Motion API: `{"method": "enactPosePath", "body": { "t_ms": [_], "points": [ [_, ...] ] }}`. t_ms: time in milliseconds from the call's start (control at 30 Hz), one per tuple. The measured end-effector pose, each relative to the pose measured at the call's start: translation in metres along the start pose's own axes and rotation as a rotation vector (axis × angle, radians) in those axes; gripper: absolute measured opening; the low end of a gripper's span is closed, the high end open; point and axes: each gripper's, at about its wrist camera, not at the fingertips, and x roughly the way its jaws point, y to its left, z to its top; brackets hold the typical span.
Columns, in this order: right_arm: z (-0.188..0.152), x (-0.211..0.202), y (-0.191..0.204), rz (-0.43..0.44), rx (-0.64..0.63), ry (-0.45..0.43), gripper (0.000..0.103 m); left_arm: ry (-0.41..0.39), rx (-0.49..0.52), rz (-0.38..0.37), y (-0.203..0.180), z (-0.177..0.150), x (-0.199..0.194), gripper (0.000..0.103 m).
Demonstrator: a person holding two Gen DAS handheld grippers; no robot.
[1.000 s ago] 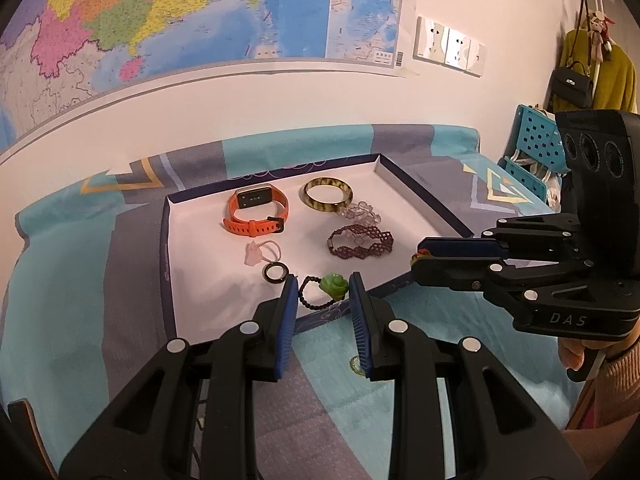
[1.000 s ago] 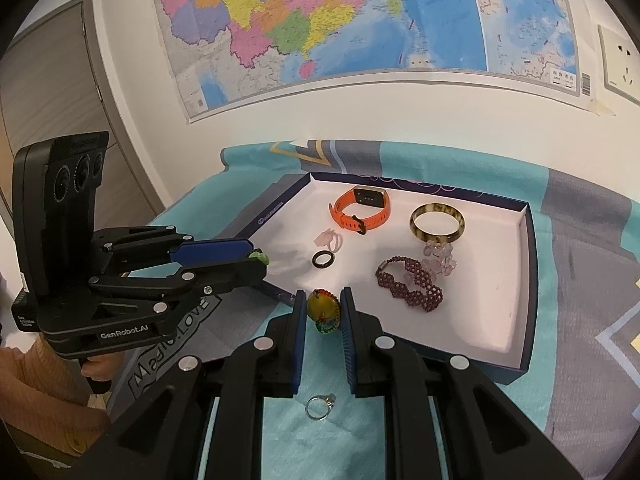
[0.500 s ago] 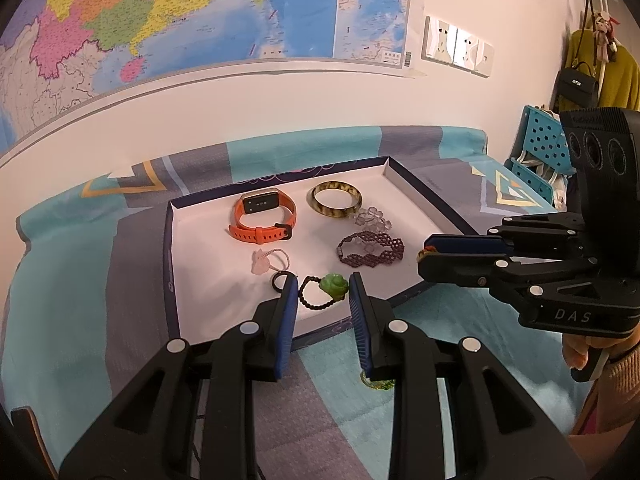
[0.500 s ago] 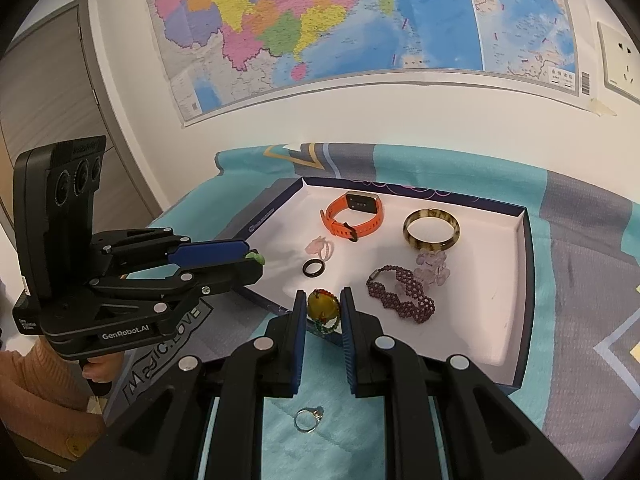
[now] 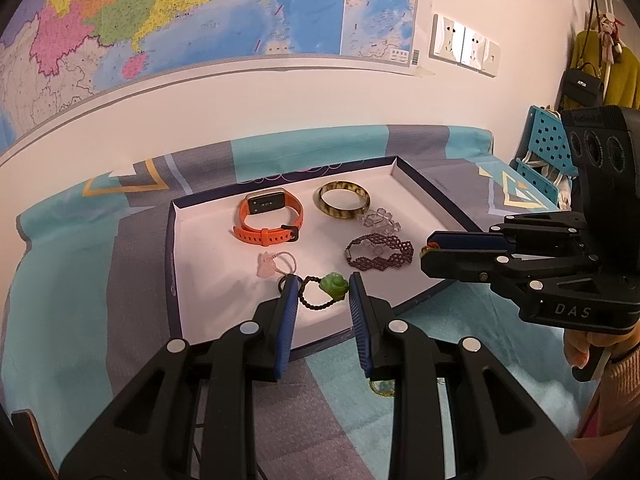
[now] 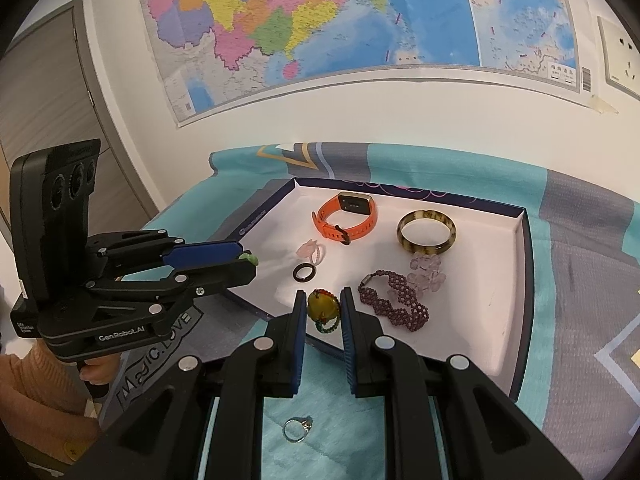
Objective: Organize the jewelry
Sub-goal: 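Carry the green-stone ring and yellow bead ring over the box interior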
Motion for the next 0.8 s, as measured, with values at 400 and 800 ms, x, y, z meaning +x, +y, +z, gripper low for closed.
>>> {"method": "enactPosePath", "body": {
  "t_ms": [400, 800],
  "points": [
    [0.007, 0.010, -0.007, -0.009, 0.003, 0.009, 0.015, 0.011, -0.002, 0.015, 0.002, 0.002, 0.007, 0.026],
    [0.015, 0.021, -0.011, -0.023, -0.008, 0.024, 0.015, 0.023, 0.001, 0.020, 0.004, 0.008, 0.015, 0.026]
  ]
}}
